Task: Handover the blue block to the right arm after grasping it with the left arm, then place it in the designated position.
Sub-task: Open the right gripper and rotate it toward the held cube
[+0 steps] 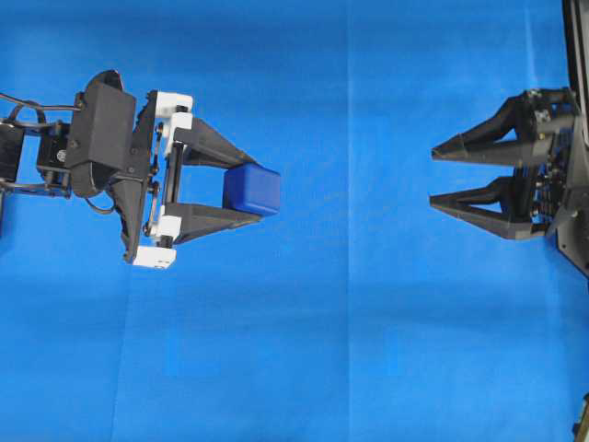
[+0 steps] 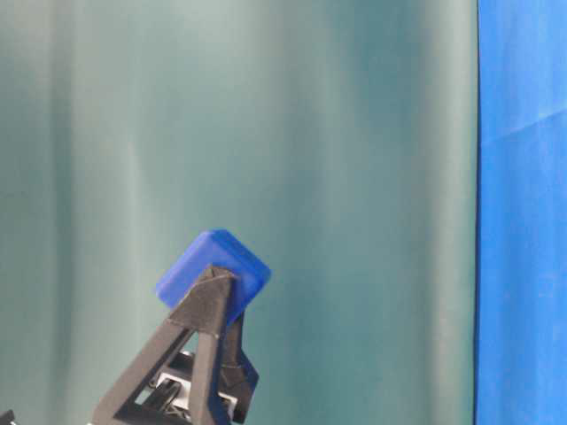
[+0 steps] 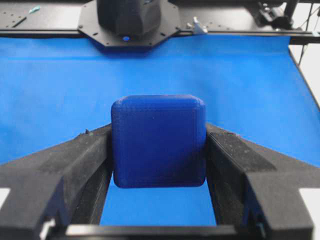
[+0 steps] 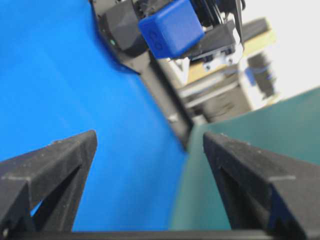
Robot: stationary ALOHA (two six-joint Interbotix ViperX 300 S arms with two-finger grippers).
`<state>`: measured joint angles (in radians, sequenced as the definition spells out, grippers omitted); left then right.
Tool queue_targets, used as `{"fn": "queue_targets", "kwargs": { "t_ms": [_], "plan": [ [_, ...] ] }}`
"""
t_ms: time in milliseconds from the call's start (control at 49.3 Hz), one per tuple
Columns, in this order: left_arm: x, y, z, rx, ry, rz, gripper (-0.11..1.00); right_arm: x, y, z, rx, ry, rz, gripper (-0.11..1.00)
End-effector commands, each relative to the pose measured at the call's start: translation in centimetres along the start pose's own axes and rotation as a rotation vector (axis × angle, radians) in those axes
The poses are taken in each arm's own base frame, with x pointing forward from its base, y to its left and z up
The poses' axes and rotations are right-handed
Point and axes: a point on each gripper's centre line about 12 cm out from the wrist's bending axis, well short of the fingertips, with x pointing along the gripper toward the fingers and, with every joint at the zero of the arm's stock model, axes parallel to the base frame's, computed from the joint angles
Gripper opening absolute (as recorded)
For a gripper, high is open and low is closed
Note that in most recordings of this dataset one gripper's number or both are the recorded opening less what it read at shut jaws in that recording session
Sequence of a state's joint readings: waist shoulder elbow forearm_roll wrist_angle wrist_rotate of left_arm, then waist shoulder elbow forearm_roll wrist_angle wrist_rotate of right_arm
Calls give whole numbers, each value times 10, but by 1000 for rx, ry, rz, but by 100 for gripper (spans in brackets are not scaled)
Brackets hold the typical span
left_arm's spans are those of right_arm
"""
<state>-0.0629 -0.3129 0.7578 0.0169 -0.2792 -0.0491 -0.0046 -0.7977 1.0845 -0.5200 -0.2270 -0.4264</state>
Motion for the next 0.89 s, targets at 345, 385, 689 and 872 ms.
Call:
{"fn": "queue_targets", "kwargs": {
  "t_ms": [345, 385, 689, 872],
  "plan": [
    [-2, 1, 14, -5, -46, 3, 48, 4, -6, 9, -337, -32, 5, 93],
    [-2, 1, 14, -5, -46, 3, 48, 4, -6, 9, -348, -34, 4, 93],
    [-3, 1, 14, -5, -46, 3, 48, 6, -7, 10, -369, -36, 2, 93],
    [-3, 1, 13, -5, -45, 3, 48, 6, -6, 9, -367, -33, 7, 93]
  ]
}}
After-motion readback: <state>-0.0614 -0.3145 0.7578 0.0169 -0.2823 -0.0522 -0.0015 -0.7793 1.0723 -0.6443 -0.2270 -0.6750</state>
